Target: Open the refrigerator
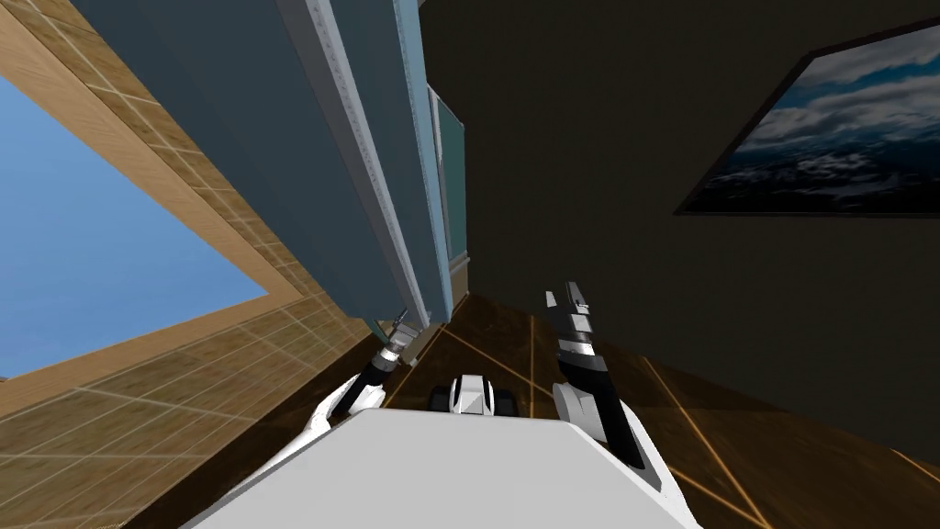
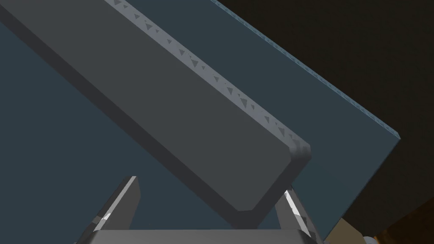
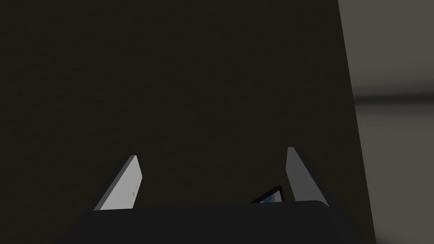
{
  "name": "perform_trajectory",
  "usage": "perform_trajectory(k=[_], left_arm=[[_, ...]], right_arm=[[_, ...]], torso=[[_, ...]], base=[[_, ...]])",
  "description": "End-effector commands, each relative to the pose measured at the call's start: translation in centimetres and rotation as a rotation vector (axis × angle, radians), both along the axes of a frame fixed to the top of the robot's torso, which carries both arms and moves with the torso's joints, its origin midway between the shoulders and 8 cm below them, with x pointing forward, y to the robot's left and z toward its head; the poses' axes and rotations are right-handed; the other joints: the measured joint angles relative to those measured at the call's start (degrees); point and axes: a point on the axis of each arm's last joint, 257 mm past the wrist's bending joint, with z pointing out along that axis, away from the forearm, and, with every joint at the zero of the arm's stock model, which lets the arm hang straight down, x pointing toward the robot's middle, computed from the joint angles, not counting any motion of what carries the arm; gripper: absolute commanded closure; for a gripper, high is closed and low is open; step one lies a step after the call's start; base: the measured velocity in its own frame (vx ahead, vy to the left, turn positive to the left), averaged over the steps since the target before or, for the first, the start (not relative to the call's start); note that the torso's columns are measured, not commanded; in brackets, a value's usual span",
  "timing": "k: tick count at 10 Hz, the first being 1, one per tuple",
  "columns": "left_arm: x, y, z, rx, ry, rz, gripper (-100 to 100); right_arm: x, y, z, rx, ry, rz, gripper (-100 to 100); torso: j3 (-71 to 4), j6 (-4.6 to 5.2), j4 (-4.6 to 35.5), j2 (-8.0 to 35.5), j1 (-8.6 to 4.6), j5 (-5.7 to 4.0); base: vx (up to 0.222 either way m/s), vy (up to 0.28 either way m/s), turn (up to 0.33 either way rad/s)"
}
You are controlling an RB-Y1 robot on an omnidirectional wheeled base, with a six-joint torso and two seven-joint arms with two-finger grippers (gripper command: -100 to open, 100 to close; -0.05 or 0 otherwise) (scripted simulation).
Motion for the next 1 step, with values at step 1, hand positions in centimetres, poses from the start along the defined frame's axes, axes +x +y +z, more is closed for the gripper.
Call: perform_trajectory(k=[1], left_arm=[[0.93, 0.4, 2.36, -0.017, -0.024, -0.011, -100]], right_arm=[[0.0, 0.0, 0.0, 0.0, 0.0, 0.0, 0]], torso=[[0.18, -0.07, 0.16, 0.33, 0.0, -0.05]], base=[[-0.011, -0.032, -0.005]])
